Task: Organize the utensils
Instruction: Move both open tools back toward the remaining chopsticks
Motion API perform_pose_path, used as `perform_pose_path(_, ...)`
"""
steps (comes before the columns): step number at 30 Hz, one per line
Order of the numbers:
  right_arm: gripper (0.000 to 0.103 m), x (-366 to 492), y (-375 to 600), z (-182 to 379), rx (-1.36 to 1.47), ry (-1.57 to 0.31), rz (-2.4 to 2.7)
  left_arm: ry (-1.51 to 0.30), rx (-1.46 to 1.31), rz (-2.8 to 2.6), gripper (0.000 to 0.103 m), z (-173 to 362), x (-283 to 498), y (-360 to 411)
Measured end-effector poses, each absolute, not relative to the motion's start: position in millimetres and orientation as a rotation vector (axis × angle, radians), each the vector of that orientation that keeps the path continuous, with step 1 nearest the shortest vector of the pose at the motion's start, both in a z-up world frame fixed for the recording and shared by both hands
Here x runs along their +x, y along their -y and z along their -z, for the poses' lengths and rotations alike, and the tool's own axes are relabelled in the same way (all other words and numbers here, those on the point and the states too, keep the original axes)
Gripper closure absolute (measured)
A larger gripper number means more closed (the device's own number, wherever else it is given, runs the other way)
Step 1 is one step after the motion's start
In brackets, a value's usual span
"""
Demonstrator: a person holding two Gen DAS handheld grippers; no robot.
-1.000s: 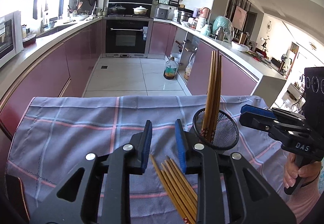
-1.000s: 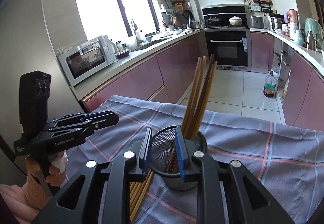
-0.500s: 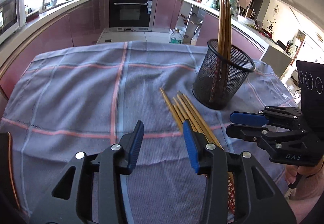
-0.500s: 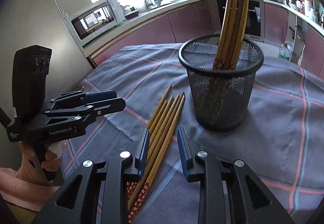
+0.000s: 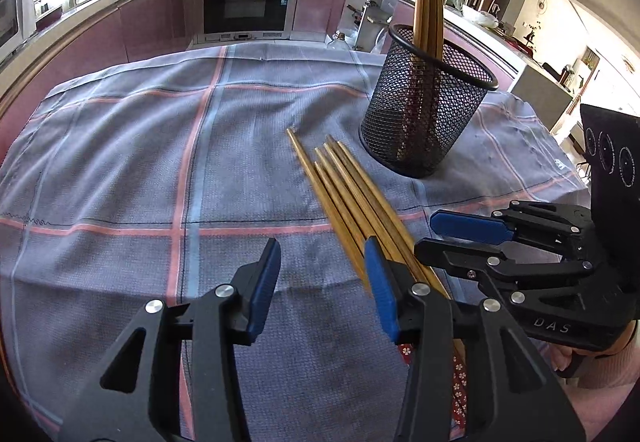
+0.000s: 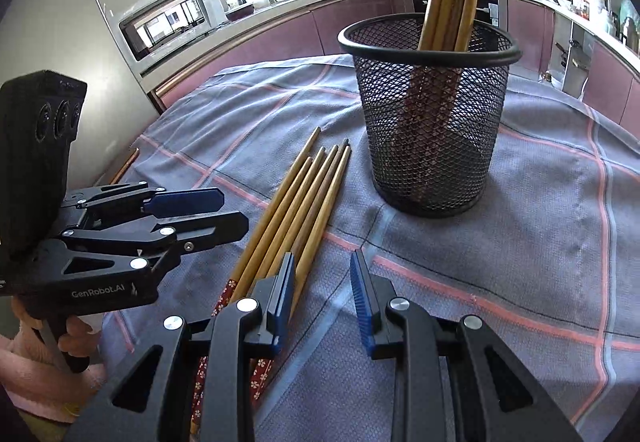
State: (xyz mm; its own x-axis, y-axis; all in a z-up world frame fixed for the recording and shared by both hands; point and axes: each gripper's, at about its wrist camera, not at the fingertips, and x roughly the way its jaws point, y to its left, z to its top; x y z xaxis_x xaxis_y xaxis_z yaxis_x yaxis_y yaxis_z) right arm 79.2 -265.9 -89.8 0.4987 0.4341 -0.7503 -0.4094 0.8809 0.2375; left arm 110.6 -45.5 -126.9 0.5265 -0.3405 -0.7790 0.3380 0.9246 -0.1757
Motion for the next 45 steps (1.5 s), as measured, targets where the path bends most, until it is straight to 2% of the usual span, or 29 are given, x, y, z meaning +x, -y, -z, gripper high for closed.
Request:
perform_pose_path(19, 0.077, 79, 262, 89, -0.054, -0.905, -0.471, -0.951, 0.056, 0.387, 0.06, 135, 117, 57)
perform_pose_path(28, 0.077, 80, 262, 89, -0.068, -0.907, -0.466, -0.963, 0.068, 0.386, 0.07, 135, 116, 51)
perform_pose_path(45, 0.077, 93, 247, 91, -0.118, -0.9, -0.441, -0.968, 0.068, 0.343, 0.069, 137, 140, 52)
